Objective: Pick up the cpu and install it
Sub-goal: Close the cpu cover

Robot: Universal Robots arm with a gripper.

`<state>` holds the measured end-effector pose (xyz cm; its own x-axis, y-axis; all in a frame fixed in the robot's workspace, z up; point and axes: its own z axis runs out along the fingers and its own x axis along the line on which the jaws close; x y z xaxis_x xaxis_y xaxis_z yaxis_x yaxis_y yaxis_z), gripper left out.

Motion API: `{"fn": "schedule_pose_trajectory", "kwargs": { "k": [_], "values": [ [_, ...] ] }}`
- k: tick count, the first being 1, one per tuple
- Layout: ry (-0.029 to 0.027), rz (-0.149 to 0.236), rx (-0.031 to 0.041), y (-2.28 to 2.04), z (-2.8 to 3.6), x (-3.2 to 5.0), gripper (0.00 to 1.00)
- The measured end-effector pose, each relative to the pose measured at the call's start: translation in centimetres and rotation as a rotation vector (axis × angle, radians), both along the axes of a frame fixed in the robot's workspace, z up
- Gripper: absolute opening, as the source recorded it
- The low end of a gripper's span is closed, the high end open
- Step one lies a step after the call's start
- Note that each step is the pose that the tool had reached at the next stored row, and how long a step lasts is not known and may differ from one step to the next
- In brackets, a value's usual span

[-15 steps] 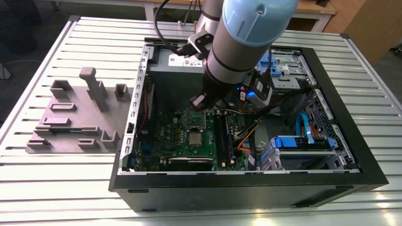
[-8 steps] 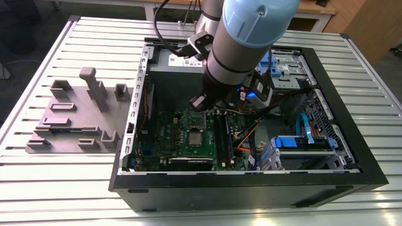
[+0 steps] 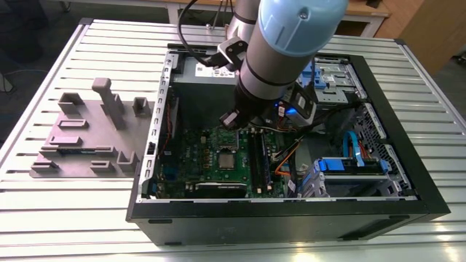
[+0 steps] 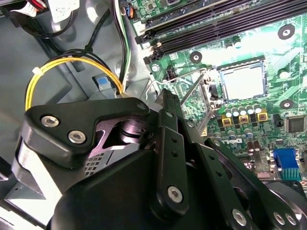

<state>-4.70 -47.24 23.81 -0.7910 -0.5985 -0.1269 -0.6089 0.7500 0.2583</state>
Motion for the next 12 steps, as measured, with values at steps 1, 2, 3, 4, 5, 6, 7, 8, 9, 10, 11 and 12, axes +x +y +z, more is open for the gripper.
{"fn": "schedule_pose_trajectory", "kwargs": {
  "k": [1,2,3,4,5,6,7,8,9,10,11,12],
  "values": [
    [0.0,0.0,0.0,-0.03,0.0,0.0,0.11],
    [0.0,0.001,0.0,-0.06,0.01,0.0,0.11],
    [0.0,0.001,0.0,-0.08,0.02,0.0,0.11],
    [0.0,0.001,0.0,-0.1,0.02,0.0,0.11],
    [0.0,0.001,0.0,-0.12,0.02,0.0,0.11],
    [0.0,0.002,0.0,-0.15,0.02,0.0,0.11],
    [0.0,0.002,0.0001,-0.15,0.02,0.0,0.11],
    [0.0,0.002,0.0001,-0.15,0.02,0.0,0.11],
    [0.0,0.002,0.0001,-0.17,0.02,0.0,0.11],
    [0.0,0.002,0.0,-0.19,0.02,0.0,0.11],
    [0.0,0.003,0.0001,-0.24,0.02,0.0,0.11],
    [0.0,0.003,0.0001,-0.3,0.02,0.01,0.11]
  ]
}}
